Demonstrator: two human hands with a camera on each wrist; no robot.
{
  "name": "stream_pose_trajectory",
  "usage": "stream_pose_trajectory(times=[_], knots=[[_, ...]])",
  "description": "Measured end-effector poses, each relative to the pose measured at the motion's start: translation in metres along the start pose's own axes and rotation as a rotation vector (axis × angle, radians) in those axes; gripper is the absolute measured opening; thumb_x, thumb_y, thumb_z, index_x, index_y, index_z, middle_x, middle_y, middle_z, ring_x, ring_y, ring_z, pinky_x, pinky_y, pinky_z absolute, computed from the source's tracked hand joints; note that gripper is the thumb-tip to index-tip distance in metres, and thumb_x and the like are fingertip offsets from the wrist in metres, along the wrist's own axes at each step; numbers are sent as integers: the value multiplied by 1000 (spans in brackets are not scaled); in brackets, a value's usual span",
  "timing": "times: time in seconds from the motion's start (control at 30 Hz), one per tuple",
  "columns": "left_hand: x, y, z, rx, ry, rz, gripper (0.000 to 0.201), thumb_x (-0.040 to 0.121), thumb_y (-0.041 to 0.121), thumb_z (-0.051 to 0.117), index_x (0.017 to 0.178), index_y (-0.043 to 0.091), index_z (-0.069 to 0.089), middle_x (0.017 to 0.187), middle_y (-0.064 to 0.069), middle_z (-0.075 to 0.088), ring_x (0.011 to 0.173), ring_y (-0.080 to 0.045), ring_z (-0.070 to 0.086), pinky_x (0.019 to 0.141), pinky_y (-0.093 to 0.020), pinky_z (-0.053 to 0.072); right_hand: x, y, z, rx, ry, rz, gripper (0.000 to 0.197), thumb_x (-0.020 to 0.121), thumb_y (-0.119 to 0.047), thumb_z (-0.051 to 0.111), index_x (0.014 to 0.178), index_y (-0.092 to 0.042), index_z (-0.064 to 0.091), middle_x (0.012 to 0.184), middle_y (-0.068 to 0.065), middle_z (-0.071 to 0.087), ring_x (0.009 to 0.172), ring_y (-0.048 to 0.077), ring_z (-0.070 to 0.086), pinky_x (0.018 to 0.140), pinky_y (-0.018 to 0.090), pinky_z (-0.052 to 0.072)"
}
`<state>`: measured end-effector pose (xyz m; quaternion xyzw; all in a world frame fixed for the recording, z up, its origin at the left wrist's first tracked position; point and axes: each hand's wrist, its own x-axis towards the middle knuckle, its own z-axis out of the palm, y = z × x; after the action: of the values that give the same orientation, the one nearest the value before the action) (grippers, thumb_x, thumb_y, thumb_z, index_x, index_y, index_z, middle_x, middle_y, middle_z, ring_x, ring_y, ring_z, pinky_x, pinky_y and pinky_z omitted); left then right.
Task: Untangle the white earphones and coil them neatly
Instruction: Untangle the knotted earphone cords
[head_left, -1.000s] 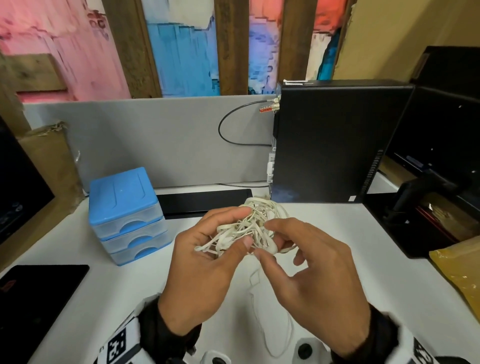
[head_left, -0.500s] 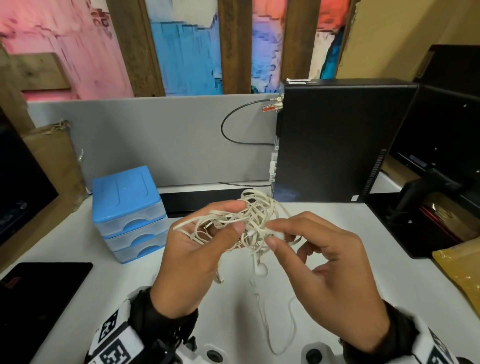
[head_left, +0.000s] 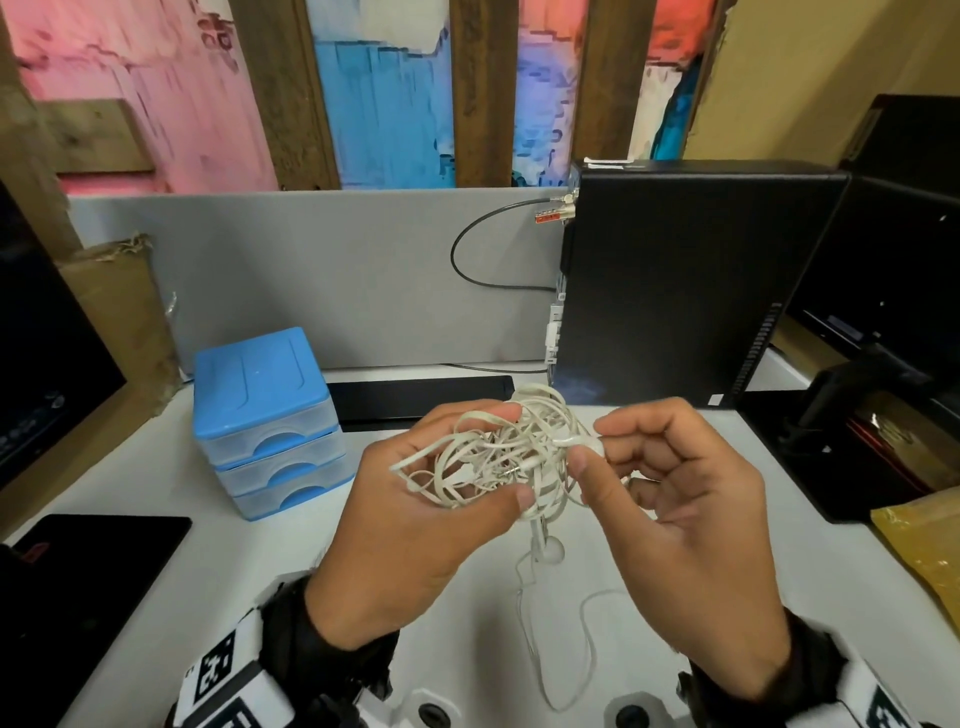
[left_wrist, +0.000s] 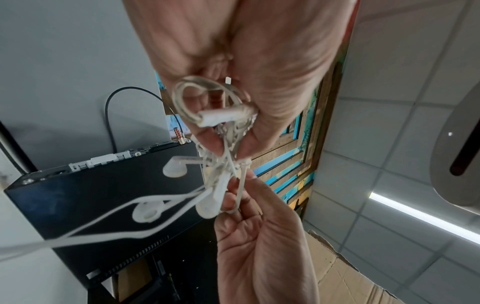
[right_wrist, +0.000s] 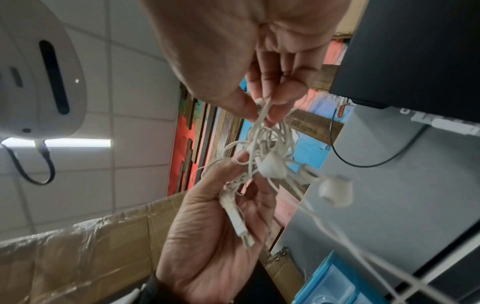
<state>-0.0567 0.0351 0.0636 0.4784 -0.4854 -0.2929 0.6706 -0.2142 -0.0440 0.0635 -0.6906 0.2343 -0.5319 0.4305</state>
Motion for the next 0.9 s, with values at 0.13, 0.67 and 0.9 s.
stream_pose_trajectory(times=[0.13, 0.67, 0.9], knots=[[0, 1, 1, -23, -13, -18, 44, 67, -7, 77, 107, 10, 71, 94, -4, 78, 83, -14, 75, 67, -17, 55, 0, -3, -2, -95, -38, -34, 12, 80, -18, 80, 82, -24, 71, 72, -1, 69, 65, 21, 64, 51, 30, 51], [-2, -8, 4, 38, 37, -5, 48, 67, 7, 85, 112, 15, 72, 114, -2, 74, 102, -20, 73, 81, -22, 57, -4, 2, 7, 136, -191, 297, 15, 67, -19, 87, 80, -17, 79, 73, 4, 69, 68, 16, 56, 55, 29, 49], [2, -6, -1, -118, -103, -116, 45, 72, 13, 72, 117, 18, 74, 104, -7, 77, 103, -22, 72, 85, -26, 54, 3, 3, 4, 138, -215, 217, 11, 78, -21, 73, 82, -14, 80, 79, 16, 59, 69, 16, 55, 58, 16, 49]])
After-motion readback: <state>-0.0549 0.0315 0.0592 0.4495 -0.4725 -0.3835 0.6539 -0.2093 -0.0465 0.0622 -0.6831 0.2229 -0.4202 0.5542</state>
